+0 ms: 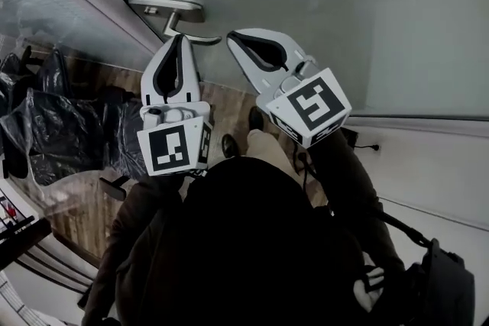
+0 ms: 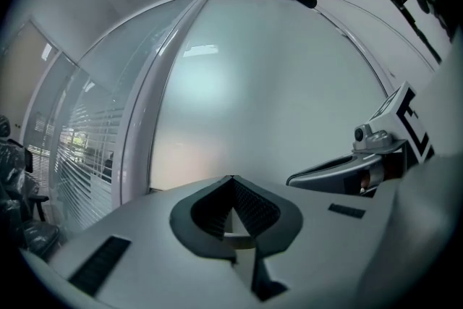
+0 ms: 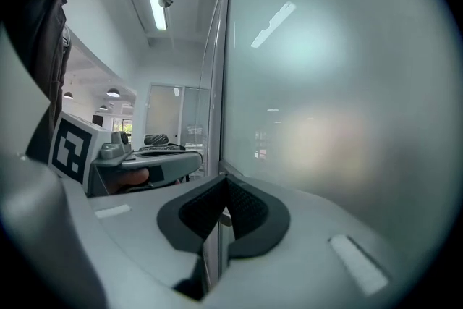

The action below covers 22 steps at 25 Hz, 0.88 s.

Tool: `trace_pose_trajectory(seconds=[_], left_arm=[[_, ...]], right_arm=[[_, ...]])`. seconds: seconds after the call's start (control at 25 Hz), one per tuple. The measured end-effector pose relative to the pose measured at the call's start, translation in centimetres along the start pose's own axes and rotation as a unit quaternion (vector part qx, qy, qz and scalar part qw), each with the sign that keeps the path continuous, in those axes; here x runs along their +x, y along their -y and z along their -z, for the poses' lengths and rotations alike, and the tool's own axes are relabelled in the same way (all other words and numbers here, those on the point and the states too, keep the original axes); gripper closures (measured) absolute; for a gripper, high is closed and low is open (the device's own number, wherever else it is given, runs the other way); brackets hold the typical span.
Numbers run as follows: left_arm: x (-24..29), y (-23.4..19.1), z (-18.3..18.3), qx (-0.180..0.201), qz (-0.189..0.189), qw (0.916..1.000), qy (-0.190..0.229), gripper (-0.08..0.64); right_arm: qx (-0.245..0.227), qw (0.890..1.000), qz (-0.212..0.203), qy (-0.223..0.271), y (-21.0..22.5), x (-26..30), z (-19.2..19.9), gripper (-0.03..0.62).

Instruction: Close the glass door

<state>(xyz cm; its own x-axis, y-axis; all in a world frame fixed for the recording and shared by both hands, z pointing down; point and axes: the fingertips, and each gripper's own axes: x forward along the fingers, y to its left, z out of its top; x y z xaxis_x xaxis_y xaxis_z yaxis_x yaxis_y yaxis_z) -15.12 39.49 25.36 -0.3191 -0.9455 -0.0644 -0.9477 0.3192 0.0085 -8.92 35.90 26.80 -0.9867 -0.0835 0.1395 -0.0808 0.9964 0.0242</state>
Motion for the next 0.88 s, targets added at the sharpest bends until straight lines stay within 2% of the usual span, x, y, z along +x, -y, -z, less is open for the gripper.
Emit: trace_pose_trajectory(seconds=[0.36, 0.88], left_arm=[[-0.1, -0.4, -0.6, 0.000, -0.007, 0.9999, 0.008, 0.564], [-0.6, 0.3, -0.4, 0.003, -0.004, 1.0000, 0.006, 0.565]], right_arm=[[-0.007, 1.000, -0.010, 0.024, -0.9, -0.1, -2.1, 0.592], [-0.008, 0.999, -0.015, 0.028, -1.3, -0.7, -2.2, 0.592]])
